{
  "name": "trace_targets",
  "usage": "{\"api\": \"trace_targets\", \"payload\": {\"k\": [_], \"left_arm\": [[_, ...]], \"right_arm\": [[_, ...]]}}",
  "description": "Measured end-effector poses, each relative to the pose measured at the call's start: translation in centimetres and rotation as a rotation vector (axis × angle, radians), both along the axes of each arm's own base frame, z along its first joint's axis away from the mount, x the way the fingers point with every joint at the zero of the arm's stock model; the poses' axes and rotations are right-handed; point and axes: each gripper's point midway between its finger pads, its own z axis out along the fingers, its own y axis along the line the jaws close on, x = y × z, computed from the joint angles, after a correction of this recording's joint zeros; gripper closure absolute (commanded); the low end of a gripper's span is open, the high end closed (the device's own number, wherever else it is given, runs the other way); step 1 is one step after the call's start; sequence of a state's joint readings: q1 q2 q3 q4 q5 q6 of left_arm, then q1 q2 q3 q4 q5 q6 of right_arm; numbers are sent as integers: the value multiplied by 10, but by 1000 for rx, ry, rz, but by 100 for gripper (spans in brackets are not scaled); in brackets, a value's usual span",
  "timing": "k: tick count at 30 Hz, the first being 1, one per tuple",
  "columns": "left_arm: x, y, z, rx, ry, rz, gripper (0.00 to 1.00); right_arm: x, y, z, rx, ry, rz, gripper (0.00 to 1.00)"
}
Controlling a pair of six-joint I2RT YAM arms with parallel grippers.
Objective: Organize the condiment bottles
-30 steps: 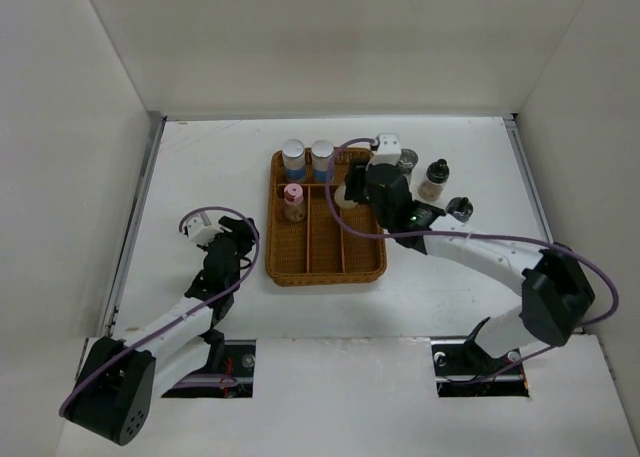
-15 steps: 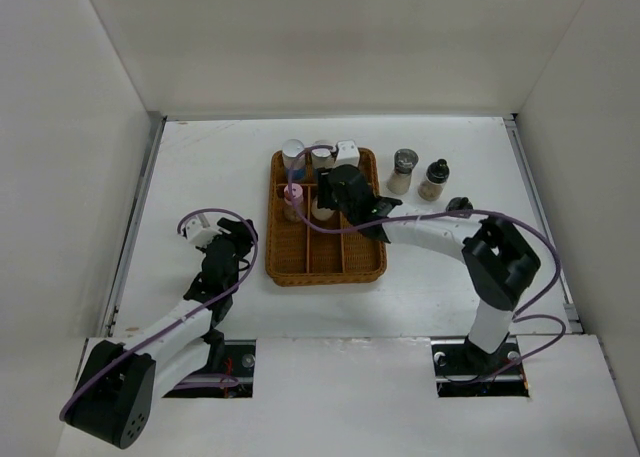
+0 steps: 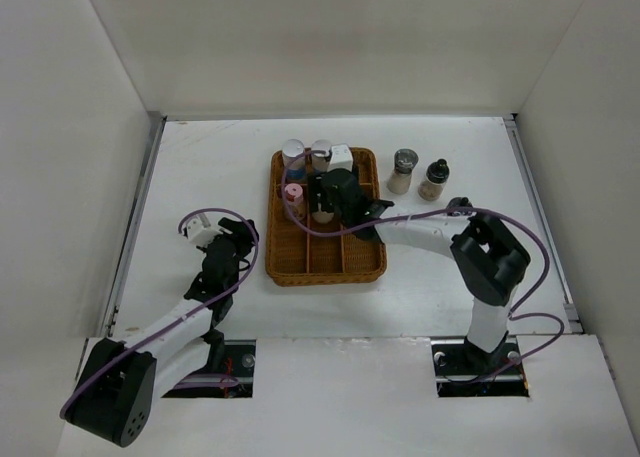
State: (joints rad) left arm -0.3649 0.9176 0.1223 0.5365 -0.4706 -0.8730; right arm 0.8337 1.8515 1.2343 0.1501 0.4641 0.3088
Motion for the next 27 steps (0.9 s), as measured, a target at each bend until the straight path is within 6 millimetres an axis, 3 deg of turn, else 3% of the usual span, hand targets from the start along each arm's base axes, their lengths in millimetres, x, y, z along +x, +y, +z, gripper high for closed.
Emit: {"api": "trace_targets", "payload": {"k": [4,7,10,12,16,20,24,27], "left_arm": [[0,0,0,0,0,-2,45],[0,-2,0,0,-1,-7,43],[-1,-3,1,5,-5,-8,42],[-1,-4,2,5,-8,-9,41],[-1,-6,2,5,-10,-13,41],[-1,-9,-3,12,5,-22,41],[-2,-10,-4,14,9,-28,40],[-1,-10,-2,12,4,-27,40]], "right_arm": [[-9,-10,15,15,-16,1,18],[-22,-33,42,59,-53,-13,40],[-31,-75,75,131,-115,-87,70],[-33,-112,90,171,-162,-184,74],[-34,-186,87,164,-199,-400,61],[-20,-230,68,117,-166,-526,31],[8,-239,56,77,-119,-535,12],[35,-233,60,63,-115,-514,8]]}}
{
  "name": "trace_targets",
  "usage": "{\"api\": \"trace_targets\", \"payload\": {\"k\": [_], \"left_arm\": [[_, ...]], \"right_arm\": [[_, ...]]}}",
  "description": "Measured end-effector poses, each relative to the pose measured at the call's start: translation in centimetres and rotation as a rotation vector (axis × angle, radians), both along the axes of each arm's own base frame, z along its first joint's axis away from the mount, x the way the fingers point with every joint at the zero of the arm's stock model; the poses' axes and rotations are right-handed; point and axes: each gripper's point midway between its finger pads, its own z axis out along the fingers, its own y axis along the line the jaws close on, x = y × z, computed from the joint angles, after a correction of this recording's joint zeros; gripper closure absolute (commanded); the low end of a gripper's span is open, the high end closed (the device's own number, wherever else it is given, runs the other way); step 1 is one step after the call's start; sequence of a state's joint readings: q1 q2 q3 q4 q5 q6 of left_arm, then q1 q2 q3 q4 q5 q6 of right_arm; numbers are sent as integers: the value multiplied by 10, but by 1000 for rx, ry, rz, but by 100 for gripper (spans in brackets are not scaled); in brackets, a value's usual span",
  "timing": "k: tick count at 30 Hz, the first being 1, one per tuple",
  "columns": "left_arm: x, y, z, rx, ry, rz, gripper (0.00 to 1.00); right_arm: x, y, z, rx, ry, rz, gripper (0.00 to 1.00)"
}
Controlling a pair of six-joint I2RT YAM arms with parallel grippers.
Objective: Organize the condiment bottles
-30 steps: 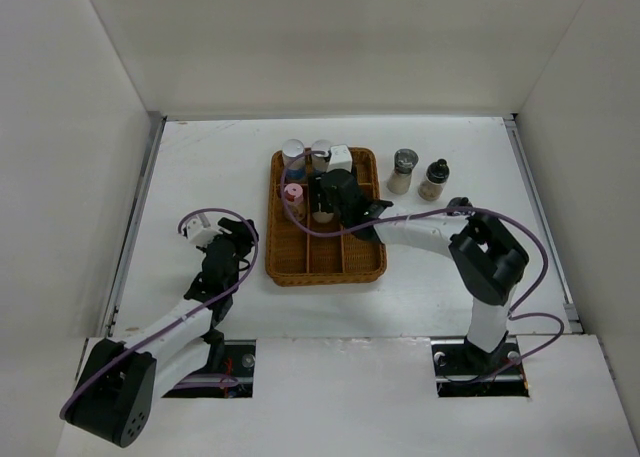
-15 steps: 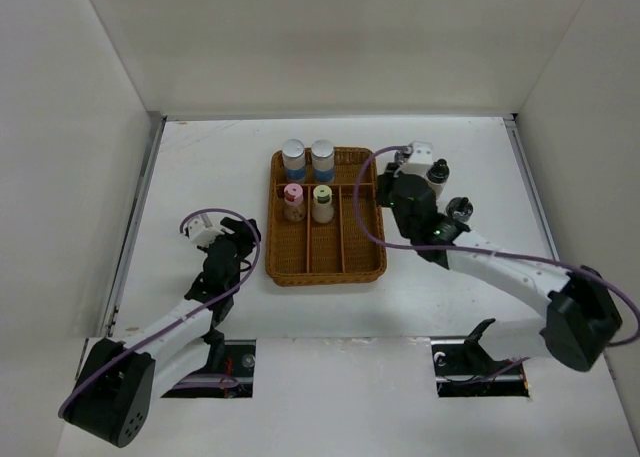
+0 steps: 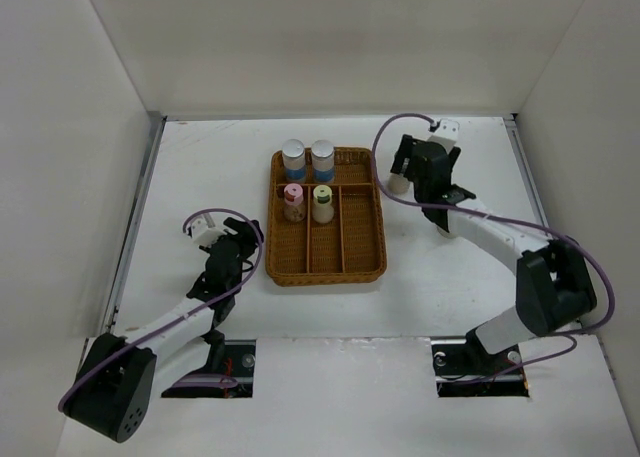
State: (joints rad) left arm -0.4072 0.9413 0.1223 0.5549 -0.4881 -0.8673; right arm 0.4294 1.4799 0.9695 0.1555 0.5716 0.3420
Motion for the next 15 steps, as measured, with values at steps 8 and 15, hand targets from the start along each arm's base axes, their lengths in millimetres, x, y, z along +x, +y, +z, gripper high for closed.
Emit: {"api": "trace_targets", "payload": {"k": [8,15], "left_arm": [[0,-1,1,-3,-3,-2,39],[0,-2,-6,4,19,-11,39]], "right_arm": [[38,5,-3,-26,19,39,7],[54,16,-38,-50,100,87,9]]}}
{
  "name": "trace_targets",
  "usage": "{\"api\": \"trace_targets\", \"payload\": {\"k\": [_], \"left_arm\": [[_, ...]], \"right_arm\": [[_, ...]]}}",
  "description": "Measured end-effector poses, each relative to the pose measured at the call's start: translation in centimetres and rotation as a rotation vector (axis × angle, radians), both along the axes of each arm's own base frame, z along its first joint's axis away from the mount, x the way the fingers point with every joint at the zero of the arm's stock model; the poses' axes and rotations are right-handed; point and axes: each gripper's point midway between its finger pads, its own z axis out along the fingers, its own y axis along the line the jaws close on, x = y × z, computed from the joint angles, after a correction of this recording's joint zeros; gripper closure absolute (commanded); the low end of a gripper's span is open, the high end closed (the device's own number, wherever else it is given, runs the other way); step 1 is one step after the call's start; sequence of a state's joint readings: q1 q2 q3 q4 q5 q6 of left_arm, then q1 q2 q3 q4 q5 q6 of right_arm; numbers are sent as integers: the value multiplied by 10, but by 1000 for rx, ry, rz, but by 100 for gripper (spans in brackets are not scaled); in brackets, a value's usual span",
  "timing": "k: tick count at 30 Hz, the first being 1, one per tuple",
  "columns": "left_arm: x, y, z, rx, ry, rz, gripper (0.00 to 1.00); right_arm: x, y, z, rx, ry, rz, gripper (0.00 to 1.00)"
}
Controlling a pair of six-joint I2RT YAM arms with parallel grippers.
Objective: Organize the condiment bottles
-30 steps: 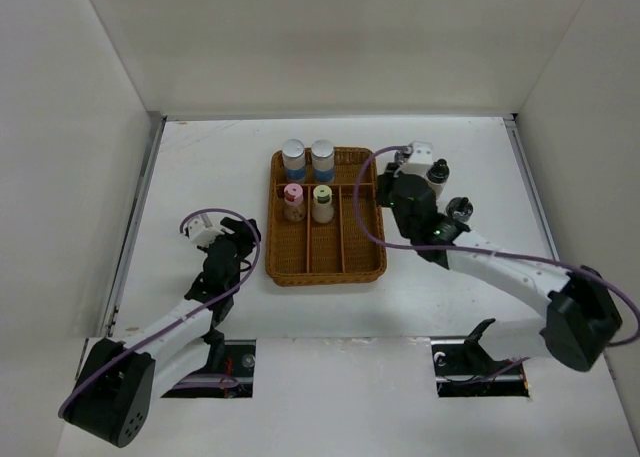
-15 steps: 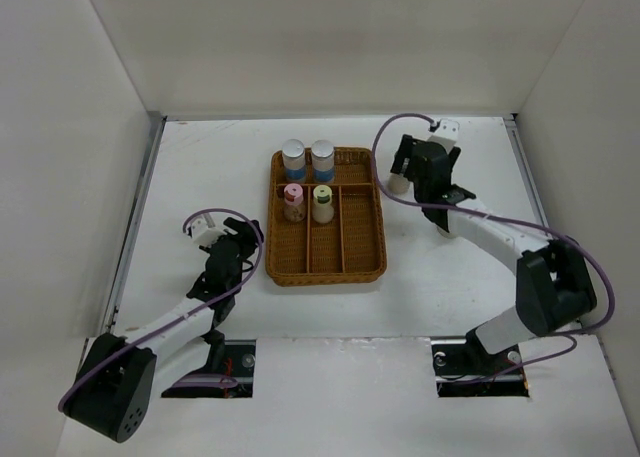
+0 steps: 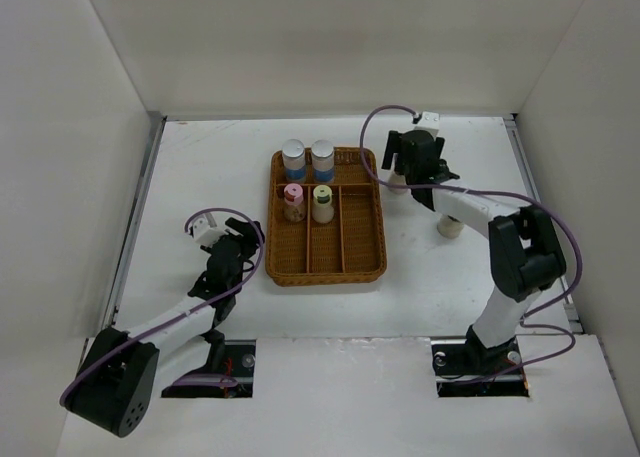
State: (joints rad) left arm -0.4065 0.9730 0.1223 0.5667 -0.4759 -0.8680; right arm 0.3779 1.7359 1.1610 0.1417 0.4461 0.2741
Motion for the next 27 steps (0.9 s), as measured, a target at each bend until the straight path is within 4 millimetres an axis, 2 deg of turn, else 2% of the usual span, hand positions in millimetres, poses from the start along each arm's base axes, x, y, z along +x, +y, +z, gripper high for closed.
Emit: {"api": "trace_targets", "payload": {"k": [3,10,14,16,18,20,24,27], "left_arm": [[0,0,1,-2,-4,-2,39],[1,0,1,-4,-5,0,39],[1,0,1,-5,-5,-1,39],[1,0,1,-5,-5,-3,39],[1,0,1,-7,-4,-5,39],[1,-1,1,-9,-4,-6,39],[1,-1,0,-10,-1,-7,39],[2,-1,0,-11,-1,-6,39]], "right_arm": [[6,4,-9,-11,21,17,16],[14,6,-13,-28,24,20,45],[12,6,-11,-46,17,20,47],[4,7,-7,-59,12,26,47],[-7,13,7,-67,-10,44,48],[-18,23,29,-53,-54,71,48],[-41,57,79,1,-166,148,48],[-55,86,93,34,-207,210,48]]}}
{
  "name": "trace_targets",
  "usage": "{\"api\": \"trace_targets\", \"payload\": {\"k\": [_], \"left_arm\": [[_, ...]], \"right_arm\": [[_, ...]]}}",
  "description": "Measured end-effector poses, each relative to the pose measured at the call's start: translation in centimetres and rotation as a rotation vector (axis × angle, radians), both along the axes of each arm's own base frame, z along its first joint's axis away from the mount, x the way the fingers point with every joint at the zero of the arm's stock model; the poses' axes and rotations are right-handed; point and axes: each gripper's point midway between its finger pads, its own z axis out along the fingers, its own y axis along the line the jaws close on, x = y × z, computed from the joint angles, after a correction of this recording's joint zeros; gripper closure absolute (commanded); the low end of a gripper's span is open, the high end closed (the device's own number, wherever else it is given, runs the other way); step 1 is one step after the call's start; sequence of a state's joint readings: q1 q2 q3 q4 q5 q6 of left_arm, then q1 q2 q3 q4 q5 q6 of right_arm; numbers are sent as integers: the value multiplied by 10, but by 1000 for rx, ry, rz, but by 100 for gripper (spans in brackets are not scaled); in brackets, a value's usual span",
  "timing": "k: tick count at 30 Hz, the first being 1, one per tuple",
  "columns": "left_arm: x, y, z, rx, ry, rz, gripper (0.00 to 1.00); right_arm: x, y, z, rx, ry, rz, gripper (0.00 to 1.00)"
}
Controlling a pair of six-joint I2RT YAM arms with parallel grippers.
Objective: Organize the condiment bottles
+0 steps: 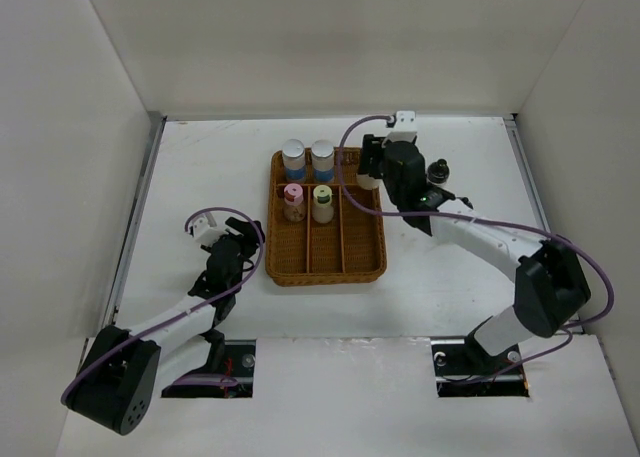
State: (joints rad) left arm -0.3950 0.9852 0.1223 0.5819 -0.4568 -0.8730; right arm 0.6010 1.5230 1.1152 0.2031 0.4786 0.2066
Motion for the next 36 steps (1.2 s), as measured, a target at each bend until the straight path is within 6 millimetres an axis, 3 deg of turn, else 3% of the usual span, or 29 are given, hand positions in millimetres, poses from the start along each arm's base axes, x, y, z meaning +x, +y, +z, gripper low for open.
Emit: {"api": "trace_targets", "payload": {"k": [4,12,16,20,25,28,32,34,36], "left_arm": [[0,0,-1,-4,3,-2,39],[1,-1,0,-12,0,-6,39],[1,-2,0,-14,0,-9,38],[1,-2,1,-19,-3,-12,38],[1,-3,0,-19,-1,-13,39],[1,-3,0,-18,-1,-14,39],[1,-3,0,-19,-2,-14,39],[1,-3,0,-19,-2,-15,39],[1,-3,0,-19,-2,-15,39]], "right_arm": [[-13,31,-17,-7,30,76,47],[-16,42,-70,-38,132,103,45],[-21,41,-98,-54,185,101,31],[-22,46,-98,-24,169,105,16],[-33,44,-106,-25,183,112,6],[-43,36,-92,-4,159,110,5],[-59,9,-45,66,60,64,9],[-66,-18,-21,105,-5,-6,9],[-72,-59,-6,137,-61,-131,8]]}}
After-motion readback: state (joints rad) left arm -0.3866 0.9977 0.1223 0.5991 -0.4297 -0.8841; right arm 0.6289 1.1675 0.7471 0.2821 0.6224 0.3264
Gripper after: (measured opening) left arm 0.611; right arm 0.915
